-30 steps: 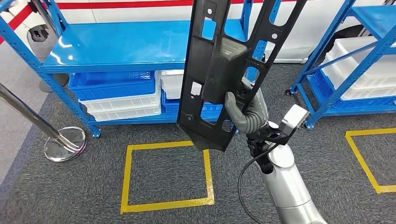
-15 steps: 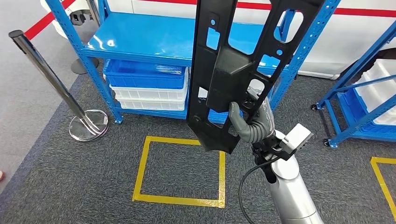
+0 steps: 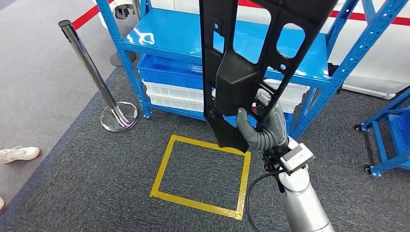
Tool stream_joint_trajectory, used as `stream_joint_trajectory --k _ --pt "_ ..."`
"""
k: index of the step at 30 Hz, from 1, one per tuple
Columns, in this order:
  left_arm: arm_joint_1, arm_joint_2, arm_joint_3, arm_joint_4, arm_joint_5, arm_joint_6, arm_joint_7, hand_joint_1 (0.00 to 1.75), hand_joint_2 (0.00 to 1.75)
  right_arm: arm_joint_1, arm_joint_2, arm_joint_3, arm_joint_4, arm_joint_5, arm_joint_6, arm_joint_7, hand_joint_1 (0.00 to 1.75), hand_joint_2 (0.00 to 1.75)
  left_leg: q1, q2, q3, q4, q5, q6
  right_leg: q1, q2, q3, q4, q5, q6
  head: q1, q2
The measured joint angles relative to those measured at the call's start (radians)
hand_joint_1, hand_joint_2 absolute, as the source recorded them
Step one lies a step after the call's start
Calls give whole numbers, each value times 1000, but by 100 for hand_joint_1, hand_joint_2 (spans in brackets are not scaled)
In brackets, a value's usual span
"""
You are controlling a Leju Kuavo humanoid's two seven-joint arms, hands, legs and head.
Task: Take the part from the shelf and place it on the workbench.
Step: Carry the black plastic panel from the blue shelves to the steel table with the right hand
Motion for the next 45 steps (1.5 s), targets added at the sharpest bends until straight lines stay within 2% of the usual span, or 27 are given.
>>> stream_joint_trajectory --k 2,3,6,8,10,12,13,15,17,19,21,23,25,27,28,29,31,33,34,36,37,39,41,42,43,44,45 --pt "-3 2 0 -1 -1 0 2 0 175 -2 0 0 0 -126 111 7 175 175 -5 33 68 -128 41 8 4 -18 0 5 -3 7 0 0" --pt "-4 2 0 -1 0 0 3 0 175 -5 0 0 2 -194 175 13 175 175 -8 42 82 -159 48 15 6 -26 0 8 -4 12 0 0" --pt "-4 2 1 -1 10 1 4 0 175 -17 0 1 15 -351 323 27 175 175 -9 19 78 -169 55 38 7 -44 0 10 -5 26 0 0" --pt "-3 1 2 -1 13 1 5 0 175 -20 -1 1 32 -401 365 29 175 175 -6 1 76 -174 65 52 2 -11 -14 47 -37 36 0 0" --pt "-4 -1 2 -1 9 -3 9 0 175 -16 -1 1 50 -425 385 28 175 175 -5 -16 71 -176 72 61 -2 42 -63 162 -105 41 0 0" --pt "-1 -3 2 -1 1 -7 16 0 175 -4 -2 1 65 -441 402 27 175 175 -7 -39 65 -174 76 63 -1 61 -116 283 -152 41 0 0" --pt "3 -3 2 -1 -1 -8 19 0 175 3 -2 1 71 -448 409 26 175 175 -7 -52 62 -172 77 63 -1 63 -123 300 -149 40 0 0" --pt "11 -3 2 -1 -2 -8 25 0 175 11 -2 1 78 -459 423 28 175 175 -8 -78 60 -167 78 60 -2 75 -76 212 -90 34 0 0" --pt "16 -4 2 -1 -2 -7 29 0 175 13 -2 1 81 -472 438 31 175 175 -7 -101 55 -160 79 54 -4 120 -11 79 -39 26 0 0" --pt "17 -4 2 -1 -4 -8 30 0 175 17 1 1 81 -486 455 34 175 175 -5 -122 45 -157 83 42 -3 144 12 25 -31 24 0 0" --pt "19 -4 1 -1 -8 -10 30 0 175 22 7 0 81 -495 468 34 175 175 -2 -138 36 -159 88 28 -4 123 11 19 -27 20 0 0" --pt "18 -3 1 -1 -13 -14 30 0 175 29 16 0 79 -500 480 30 175 175 -6 -100 21 -131 67 17 -8 97 14 10 -21 10 0 0" --pt "15 -3 0 -1 -18 -17 29 0 175 42 21 -3 77 -503 495 25 175 175 -7 -40 -24 -26 3 8 -7 69 16 5 -19 2 0 0" --pt "10 -3 -1 -1 -21 -19 29 0 175 58 23 -5 76 -506 512 18 175 175 -4 -20 -77 101 -54 2 -4 39 14 6 -19 1 0 0" --pt "9 -3 -1 -1 -23 -20 29 0 175 65 24 -6 76 -505 523 14 175 175 -4 -17 -84 127 -58 0 -4 24 14 6 -19 1 0 0" --pt "8 -3 -2 -1 -27 -20 30 0 175 71 26 -7 75 -503 537 9 175 175 -3 -14 -70 113 -44 0 -3 11 14 6 -20 1 0 0" --pt "8 -2 -7 -1 -37 -20 31 0 175 81 30 -10 70 -486 573 -4 175 175 -4 10 7 -18 14 5 -2 -11 17 7 -22 4 0 0" --pt "2 0 -15 -1 -43 -21 32 0 175 94 35 -19 57 -445 604 -24 175 175 -13 43 73 -137 48 21 3 -31 19 9 -24 11 0 0" --pt "-1 1 -20 -1 -45 -22 32 0 175 102 38 -24 50 -420 615 -33 175 175 -17 50 83 -161 50 29 6 -40 20 10 -25 15 0 0" --pt "-6 1 -26 -1 -48 -24 30 0 175 118 45 -31 39 -371 632 -50 175 175 -19 32 80 -165 51 42 9 -58 22 10 -26 24 0 0" --pt "-8 1 -28 -2 -49 -25 28 0 175 124 47 -32 34 -350 637 -56 175 175 -17 23 80 -168 54 48 6 -54 22 14 -31 29 0 0" --pt "-14 0 -31 -2 -49 -26 20 0 175 134 52 -34 28 -319 640 -67 175 175 -12 5 80 -175 63 61 1 -7 1 68 -71 37 0 0" --pt "-22 0 -36 -2 -50 -28 9 0 175 145 53 -35 29 -297 642 -75 175 175 -10 -15 74 -176 69 69 -2 49 -58 197 -141 41 0 0" --pt "-26 0 -39 -2 -51 -29 3 0 175 151 54 -35 31 -291 644 -79 175 175 -11 -28 71 -175 70 70 -2 59 -88 261 -166 42 0 0" --pt "-26 -1 -43 -2 -53 -31 -5 0 175 156 55 -34 35 -288 646 -83 175 175 -11 -41 69 -174 71 70 -2 62 -105 298 -172 42 0 0" --pt "-26 -1 -47 -2 -54 -31 -15 0 175 159 57 -33 41 -290 648 -88 175 175 -11 -55 68 -171 72 69 -3 64 -104 294 -157 42 0 0" --pt "-24 -1 -50 -2 -55 -32 -24 0 175 161 61 -33 46 -298 648 -92 175 175 -11 -69 68 -168 71 67 -3 68 -83 250 -124 40 0 0"
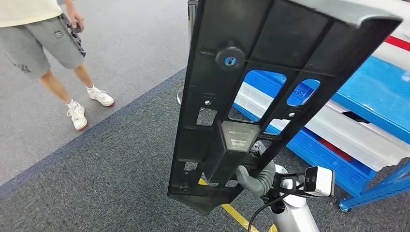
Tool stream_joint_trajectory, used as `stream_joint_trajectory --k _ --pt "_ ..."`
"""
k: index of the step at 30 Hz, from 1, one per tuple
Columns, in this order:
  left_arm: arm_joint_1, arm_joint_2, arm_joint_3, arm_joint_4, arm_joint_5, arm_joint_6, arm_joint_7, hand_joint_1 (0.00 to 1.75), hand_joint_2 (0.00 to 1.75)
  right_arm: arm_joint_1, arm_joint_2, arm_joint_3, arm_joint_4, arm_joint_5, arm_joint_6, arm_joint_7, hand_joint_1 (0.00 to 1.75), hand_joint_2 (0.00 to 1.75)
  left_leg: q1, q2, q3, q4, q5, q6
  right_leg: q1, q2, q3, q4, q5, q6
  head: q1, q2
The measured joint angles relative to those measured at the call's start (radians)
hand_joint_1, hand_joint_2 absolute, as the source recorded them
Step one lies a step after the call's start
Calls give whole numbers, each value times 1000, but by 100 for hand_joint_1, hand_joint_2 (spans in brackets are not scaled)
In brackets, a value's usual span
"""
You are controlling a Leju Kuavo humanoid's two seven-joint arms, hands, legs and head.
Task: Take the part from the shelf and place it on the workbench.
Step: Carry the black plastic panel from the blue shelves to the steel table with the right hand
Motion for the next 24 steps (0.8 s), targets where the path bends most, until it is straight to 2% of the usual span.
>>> stream_joint_trajectory --k 1,2,3,4,5,6,7,8,9,11,12,13,14,15,16,18,19,20,22,23,24 --pt "1 0 -2 0 1 0 -8 0 175 2 4 1 5 -13 -2 -2 175 175 0 -13 0 4 -1 -2 -1 14 33 -71 40 -3 0 0" --pt "3 0 -2 0 2 2 -13 0 175 4 8 2 10 -27 -6 -1 175 175 0 -26 -3 9 -2 -7 -4 42 64 -138 68 -6 0 0" --pt "5 0 -2 0 4 4 -16 0 175 8 12 4 13 -41 -10 1 175 175 1 -38 -8 13 -3 -12 -5 67 86 -189 84 -7 0 0" --pt "9 0 -2 0 6 6 -18 0 175 12 14 5 16 -52 -15 5 175 175 3 -48 -14 16 -2 -18 -6 86 96 -215 88 -9 0 0" --pt "14 0 -2 0 8 8 -19 0 175 17 17 6 19 -59 -18 8 175 175 5 -59 -20 16 0 -26 -5 93 96 -219 84 -10 0 0" --pt "20 1 -2 0 9 11 -17 0 175 20 20 7 21 -65 -23 13 175 175 6 -72 -24 15 3 -34 -5 83 96 -223 86 -13 0 0" --pt "27 3 -2 0 10 14 -11 0 175 23 22 9 22 -72 -28 19 175 175 7 -74 -27 16 3 -40 -7 70 98 -227 88 -18 0 0" --pt "33 4 -2 -1 12 17 -2 0 175 26 26 11 23 -80 -36 25 175 175 5 -61 -32 25 -4 -45 -9 56 101 -232 90 -25 -1 0" --pt "38 5 -2 -1 13 21 9 0 175 34 29 14 19 -87 -46 29 175 175 2 -36 -46 54 -23 -50 -11 40 104 -238 92 -31 -1 0" --pt "45 6 -1 -1 16 24 26 0 175 61 32 16 5 -92 -63 32 175 175 2 27 -100 174 -89 -57 -8 4 107 -242 91 -39 -1 0" --pt "46 7 -1 -1 16 24 30 0 175 77 32 17 -3 -92 -68 32 175 175 3 43 -130 242 -119 -60 -5 -15 107 -242 89 -41 -1 0" --pt "46 8 -1 -1 17 24 32 0 175 89 32 19 -9 -92 -71 31 175 175 5 51 -149 288 -134 -63 -3 -32 108 -242 88 -42 -1 0" --pt "47 8 -1 -1 16 24 34 0 175 97 32 22 -14 -91 -74 31 175 175 6 54 -148 298 -130 -64 -2 -47 108 -241 87 -42 -1 0" --pt "48 9 -1 -1 14 24 39 0 175 103 32 24 -19 -91 -78 31 175 175 7 58 -125 265 -108 -63 -2 -59 110 -241 85 -42 -1 0" --pt "51 10 -1 -1 10 21 47 0 175 109 32 26 -26 -90 -84 31 175 175 7 68 -85 196 -74 -59 -1 -70 113 -241 83 -40 -1 0" --pt "55 12 -2 -1 -1 11 74 0 175 124 31 30 -40 -83 -103 29 175 175 -2 112 -7 57 -31 -45 3 -87 119 -241 79 -34 -1 0" --pt "57 13 -2 -1 -5 4 87 0 175 134 30 32 -47 -77 -113 28 175 175 -7 128 12 18 -25 -38 6 -96 121 -240 78 -30 -1 0" --pt "59 13 -3 -1 -6 -2 97 0 175 145 29 35 -54 -69 -122 26 175 175 -12 135 16 7 -28 -31 9 -106 121 -240 77 -26 -1 0" --pt "62 12 -3 -1 -3 -9 111 0 175 168 26 44 -68 -50 -134 20 175 175 -10 112 13 1 -24 -20 10 -121 125 -241 73 -16 -1 0" --pt "62 10 -2 -1 3 -9 116 0 175 177 24 48 -75 -40 -136 16 175 175 -7 101 15 -3 -21 -13 9 -109 125 -232 64 -11 -1 0" --pt "61 7 -2 -1 9 -8 119 0 175 185 21 52 -82 -32 -135 14 175 175 -4 91 17 -8 -17 -7 7 -86 116 -208 46 -6 -1 0"
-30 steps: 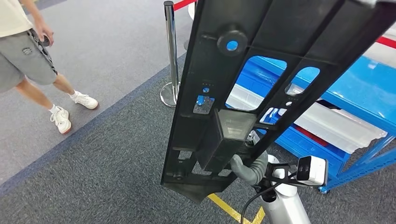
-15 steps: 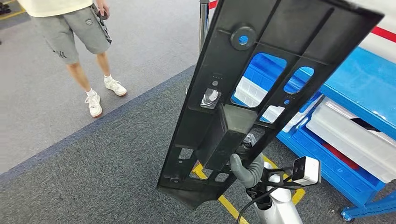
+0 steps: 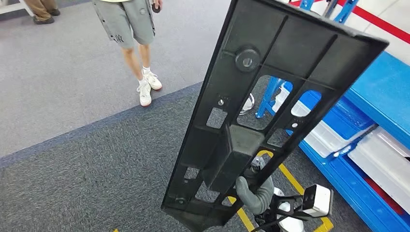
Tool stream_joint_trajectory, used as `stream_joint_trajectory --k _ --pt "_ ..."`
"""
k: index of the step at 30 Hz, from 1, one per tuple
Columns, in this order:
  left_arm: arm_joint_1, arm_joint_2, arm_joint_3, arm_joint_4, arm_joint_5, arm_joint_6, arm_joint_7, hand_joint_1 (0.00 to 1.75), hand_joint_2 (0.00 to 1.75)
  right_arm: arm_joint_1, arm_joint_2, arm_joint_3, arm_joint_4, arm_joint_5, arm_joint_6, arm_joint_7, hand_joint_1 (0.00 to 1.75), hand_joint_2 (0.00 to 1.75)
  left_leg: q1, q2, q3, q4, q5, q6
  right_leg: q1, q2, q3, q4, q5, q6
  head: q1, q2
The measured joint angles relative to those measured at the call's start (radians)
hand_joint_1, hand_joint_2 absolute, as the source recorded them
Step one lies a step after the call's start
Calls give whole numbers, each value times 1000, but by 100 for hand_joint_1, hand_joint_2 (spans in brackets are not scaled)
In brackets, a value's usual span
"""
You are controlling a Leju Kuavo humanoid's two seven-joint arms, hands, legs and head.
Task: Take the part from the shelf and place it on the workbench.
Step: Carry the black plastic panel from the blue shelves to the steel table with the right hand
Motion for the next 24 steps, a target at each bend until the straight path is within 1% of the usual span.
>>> stream_joint_trajectory --k 1,2,3,4,5,6,7,8,9,10,11,12,13,14,15,16,17,18,19,20,21,22,23,24 --pt "-1 -4 0 0 7 2 1 0 175 6 -4 2 -5 7 2 -1 175 175 3 -10 2 -4 3 5 -3 31 -20 45 -29 4 0 0" --pt "-1 -8 1 0 13 5 -1 0 175 11 -10 3 -8 12 4 -1 175 175 3 -20 1 -4 5 8 -4 59 -51 111 -62 6 0 0" --pt "-1 -12 2 0 18 6 -3 0 175 16 -16 3 -9 15 6 -1 175 175 3 -31 -2 -3 6 10 -5 73 -87 182 -92 7 0 0" --pt "-1 -16 2 0 21 8 -4 0 175 19 -23 3 -9 18 7 -1 175 175 2 -44 -4 -2 7 10 -5 79 -116 236 -107 8 0 0" --pt "-1 -20 3 0 22 10 -4 0 175 21 -29 3 -9 19 9 0 175 175 2 -57 -5 -1 7 10 -5 81 -130 258 -102 9 0 0" --pt "-1 -25 3 0 20 11 -4 0 175 21 -34 3 -9 19 10 1 175 175 2 -71 -5 1 7 10 -6 83 -123 238 -76 8 0 0" --pt "-1 -30 3 0 16 12 -2 0 175 21 -40 3 -9 19 11 3 175 175 3 -85 -4 4 7 8 -7 89 -98 181 -36 8 0 0" --pt "-2 -36 2 0 12 12 -2 0 175 21 -46 2 -8 19 12 4 175 175 3 -98 -5 8 5 6 -10 107 -65 109 0 6 0 0" --pt "-3 -42 2 0 8 12 -4 0 175 22 -52 1 -8 19 13 5 175 175 2 -111 -7 14 3 2 -13 128 -38 46 24 5 0 0" --pt "-3 -47 2 0 4 12 -8 0 175 23 -58 -1 -8 19 13 6 175 175 2 -122 -12 18 3 -3 -14 145 -20 4 37 4 0 0" --pt "-3 -49 1 0 2 12 -13 0 175 26 -64 -4 -8 19 14 6 175 175 1 -133 -18 21 3 -9 -14 156 -14 -14 37 2 0 0" --pt "-3 -51 1 0 0 13 -17 0 175 27 -68 -6 -8 18 15 6 175 175 1 -143 -22 21 5 -16 -12 152 -14 -17 35 -1 0 0" --pt "-3 -52 1 0 -2 14 -19 0 175 29 -72 -8 -8 17 15 6 175 175 2 -151 -25 19 7 -22 -13 141 -13 -18 37 -6 0 0" --pt "-2 -53 1 0 -5 16 -21 0 175 29 -74 -10 -8 15 17 6 175 175 1 -145 -28 24 4 -27 -15 130 -11 -21 39 -12 0 0" --pt "-3 -54 1 0 -7 19 -22 0 175 29 -75 -11 -8 13 19 5 175 175 0 -127 -36 44 -10 -32 -17 118 -9 -25 40 -18 0 0" --pt "-4 -53 1 0 -10 21 -22 0 175 29 -75 -13 -7 11 23 4 175 175 -2 -103 -52 83 -33 -36 -19 104 -7 -28 40 -24 0 0" --pt "-7 -52 1 -1 -11 23 -22 0 175 30 -76 -16 -6 8 28 2 175 175 -3 -76 -76 142 -66 -40 -17 90 -6 -29 40 -28 0 0" --pt "-11 -50 1 -2 -12 24 -23 0 175 30 -77 -21 -3 5 34 1 175 175 -2 -61 -104 210 -100 -43 -15 76 -6 -29 39 -31 0 0" --pt "-14 -48 1 -3 -12 24 -23 0 175 30 -78 -26 2 2 40 -1 175 175 -2 -54 -127 269 -124 -45 -13 61 -6 -28 38 -32 0 0" --pt "-16 -46 1 -3 -11 25 -23 0 175 29 -79 -30 8 -2 46 -3 175 175 -1 -50 -136 299 -131 -46 -12 47 -5 -28 37 -32 0 0" --pt "-17 -45 1 -3 -11 25 -22 0 175 27 -80 -33 14 -6 52 -7 175 175 -1 -46 -127 290 -119 -45 -10 34 -4 -28 35 -32 0 0" --pt "-15 -44 0 -3 -10 27 -21 0 175 25 -80 -37 20 -9 59 -11 175 175 -1 -39 -99 242 -90 -43 -10 23 -2 -27 34 -31 0 0" --pt "-13 -43 0 -3 -9 28 -19 0 175 21 -80 -41 25 -12 64 -15 175 175 -2 -21 -61 169 -57 -39 -8 13 1 -28 32 -30 0 0" --pt "-10 -41 0 -3 -9 30 -17 0 175 18 -80 -45 30 -14 68 -18 175 175 -7 6 -27 102 -34 -33 -6 4 4 -27 30 -27 0 0"
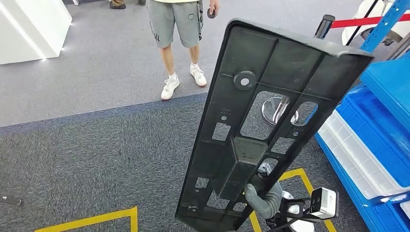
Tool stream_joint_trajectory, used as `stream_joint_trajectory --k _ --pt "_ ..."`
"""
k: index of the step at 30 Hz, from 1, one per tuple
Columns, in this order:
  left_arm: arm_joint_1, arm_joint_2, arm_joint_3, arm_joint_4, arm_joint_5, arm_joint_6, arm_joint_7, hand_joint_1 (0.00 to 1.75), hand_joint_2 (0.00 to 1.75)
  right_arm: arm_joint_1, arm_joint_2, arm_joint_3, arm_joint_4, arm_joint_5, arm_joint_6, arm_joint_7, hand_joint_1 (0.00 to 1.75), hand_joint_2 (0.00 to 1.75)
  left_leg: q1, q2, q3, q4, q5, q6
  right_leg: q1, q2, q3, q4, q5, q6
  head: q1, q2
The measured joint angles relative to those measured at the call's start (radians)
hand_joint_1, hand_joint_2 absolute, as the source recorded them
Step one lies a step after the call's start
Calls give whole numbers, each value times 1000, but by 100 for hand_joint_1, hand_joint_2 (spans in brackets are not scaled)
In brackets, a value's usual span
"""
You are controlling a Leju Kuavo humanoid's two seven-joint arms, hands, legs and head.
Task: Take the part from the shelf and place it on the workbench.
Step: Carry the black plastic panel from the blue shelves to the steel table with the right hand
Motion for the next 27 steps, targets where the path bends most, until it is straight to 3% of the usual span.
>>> stream_joint_trajectory --k 2,3,5,7,9,10,11,12,14,16,18,19,20,22,24,26,27 --pt "5 4 0 0 1 5 5 0 175 -4 0 -7 9 -3 4 -3 175 175 -10 38 33 -78 12 16 6 -18 0 1 -2 7 0 0" --pt "7 6 0 0 1 8 9 0 175 -6 -1 -9 14 -5 5 -4 175 175 -14 40 32 -84 8 23 8 -29 -1 1 -2 11 0 0" --pt "11 8 -1 0 2 12 14 0 175 -14 -1 -12 24 -6 6 -11 175 175 -11 15 32 -92 12 35 8 -42 2 2 -6 20 0 0" --pt "11 11 -1 0 4 14 16 0 175 -26 -1 -20 36 -7 11 -24 175 175 -6 -9 37 -102 20 45 6 2 -15 46 -37 29 0 0" --pt "9 16 -1 0 14 18 6 0 175 -36 -1 -32 53 -7 22 -42 175 175 -4 -31 38 -105 24 52 3 61 -76 168 -97 34 0 0" --pt "8 18 0 0 22 21 -4 0 175 -40 -1 -39 65 -8 28 -51 175 175 -4 -45 37 -104 24 53 3 73 -112 234 -120 35 0 0" --pt "8 20 0 0 28 23 -15 0 175 -46 -1 -45 78 -8 33 -58 175 175 -4 -58 37 -103 24 53 2 76 -137 278 -126 35 0 0" --pt "6 21 0 0 32 24 -26 0 175 -54 -1 -51 91 -8 37 -66 175 175 -3 -72 37 -102 24 53 2 78 -145 284 -111 34 0 0" --pt "-1 23 0 0 35 27 -43 0 175 -80 -1 -62 112 -8 46 -80 175 175 -3 -99 40 -97 21 49 -1 91 -109 184 -31 31 0 0" --pt "-15 24 0 0 35 29 -53 0 175 -105 0 -70 126 -4 52 -89 175 175 -3 -123 36 -87 17 41 -5 134 -60 63 23 28 0 0" --pt "-30 26 0 -1 33 29 -58 0 175 -115 4 -74 133 6 55 -89 175 175 1 -144 24 -80 16 30 -6 157 -45 23 22 24 0 0" --pt "-34 27 0 -1 32 29 -62 0 175 -117 8 -75 134 11 55 -87 175 175 4 -155 18 -80 17 23 -5 150 -44 17 21 21 0 0" --pt "-36 29 0 -2 32 29 -66 0 175 -119 14 -75 135 15 55 -85 175 175 6 -155 15 -79 16 16 -5 140 -42 15 22 15 0 0" --pt "-37 32 -1 -3 32 29 -72 0 175 -122 27 -75 133 19 53 -83 175 175 3 -115 -2 -39 -8 3 -6 117 -34 6 22 1 0 0" --pt "-39 33 -1 -4 32 29 -75 0 175 -123 34 -76 132 22 52 -79 175 175 4 -62 -58 76 -66 -8 -4 90 -28 2 20 -8 0 0" --pt "-40 33 -1 -4 32 29 -76 0 175 -122 37 -76 132 24 52 -75 175 175 8 -47 -122 193 -106 -14 1 62 -27 3 15 -12 0 0" --pt "-39 33 -1 -4 32 29 -76 0 175 -122 39 -76 132 24 52 -73 175 175 9 -44 -132 206 -100 -14 3 49 -25 3 13 -12 0 0"
